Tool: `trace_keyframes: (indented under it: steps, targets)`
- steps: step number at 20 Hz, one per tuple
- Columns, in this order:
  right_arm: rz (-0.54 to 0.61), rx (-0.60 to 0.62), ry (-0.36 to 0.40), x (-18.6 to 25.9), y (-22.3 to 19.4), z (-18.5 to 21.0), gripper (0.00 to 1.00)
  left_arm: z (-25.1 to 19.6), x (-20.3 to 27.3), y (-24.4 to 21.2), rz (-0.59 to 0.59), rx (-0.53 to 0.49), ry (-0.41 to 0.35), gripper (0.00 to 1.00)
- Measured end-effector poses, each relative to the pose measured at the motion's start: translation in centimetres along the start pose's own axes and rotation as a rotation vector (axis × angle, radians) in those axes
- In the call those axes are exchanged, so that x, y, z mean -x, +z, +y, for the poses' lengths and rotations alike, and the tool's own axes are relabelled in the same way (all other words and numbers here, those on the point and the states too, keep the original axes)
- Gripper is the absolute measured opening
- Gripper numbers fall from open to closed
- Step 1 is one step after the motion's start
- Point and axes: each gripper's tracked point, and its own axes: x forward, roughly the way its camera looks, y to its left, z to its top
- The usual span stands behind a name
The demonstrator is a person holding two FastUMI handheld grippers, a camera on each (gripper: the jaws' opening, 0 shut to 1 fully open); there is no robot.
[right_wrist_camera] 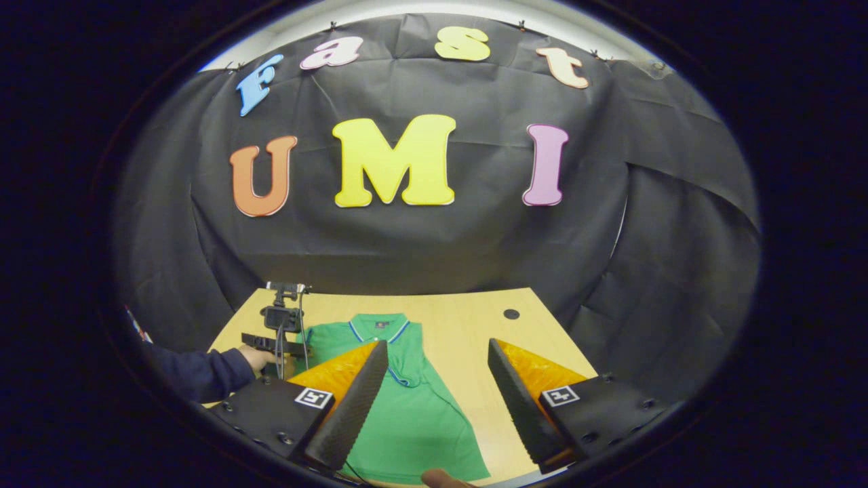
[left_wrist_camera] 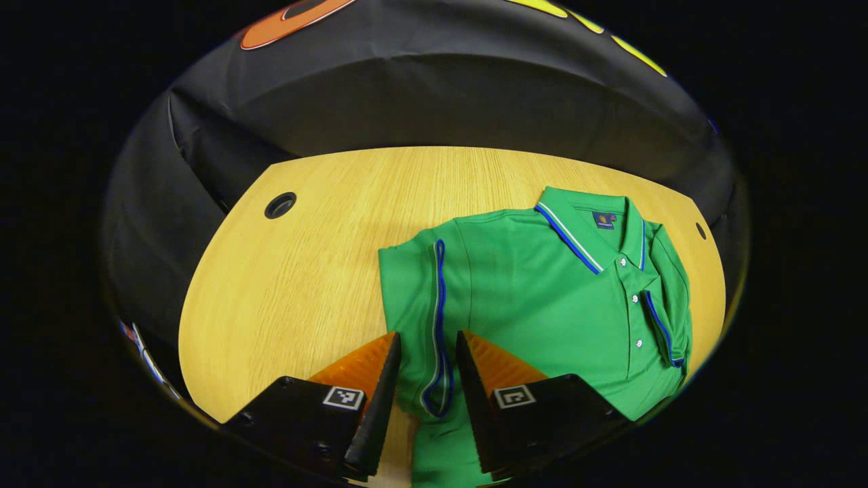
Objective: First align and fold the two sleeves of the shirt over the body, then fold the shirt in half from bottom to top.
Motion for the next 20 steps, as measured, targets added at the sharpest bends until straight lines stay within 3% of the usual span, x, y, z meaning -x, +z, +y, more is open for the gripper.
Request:
trace_keyframes:
  steps: [1, 2, 5, 6, 13, 20]
  targets:
    - [0.007, -0.005, -0.001, -0.2, -0.1, 0.0, 0.92, 0.0, -0.1, 0.0, 0.016, 0.001, -0.003, 0.58]
    - [0.015, -0.009, 0.0, -0.2, -0.4, 0.0, 0.93, 0.2, -0.2, 0.2, 0.023, 0.001, -0.003, 0.24]
    - [0.047, -0.024, 0.005, -0.6, -1.3, 0.1, 0.93, 0.3, -0.5, 0.6, 0.042, -0.031, -0.017, 0.2]
    - [0.048, -0.03, 0.005, -0.7, -1.2, 0.0, 0.93, 0.3, -0.4, 0.6, 0.048, -0.041, -0.021, 0.1]
    - [0.049, -0.062, 0.016, -1.0, -1.1, -0.4, 0.93, 0.9, 1.1, 1.7, 0.03, -0.088, -0.009, 0.04]
    - [0.059, -0.104, 0.028, -1.5, -1.6, -0.9, 0.93, -2.5, 4.8, 4.1, -0.041, -0.151, -0.03, 0.04]
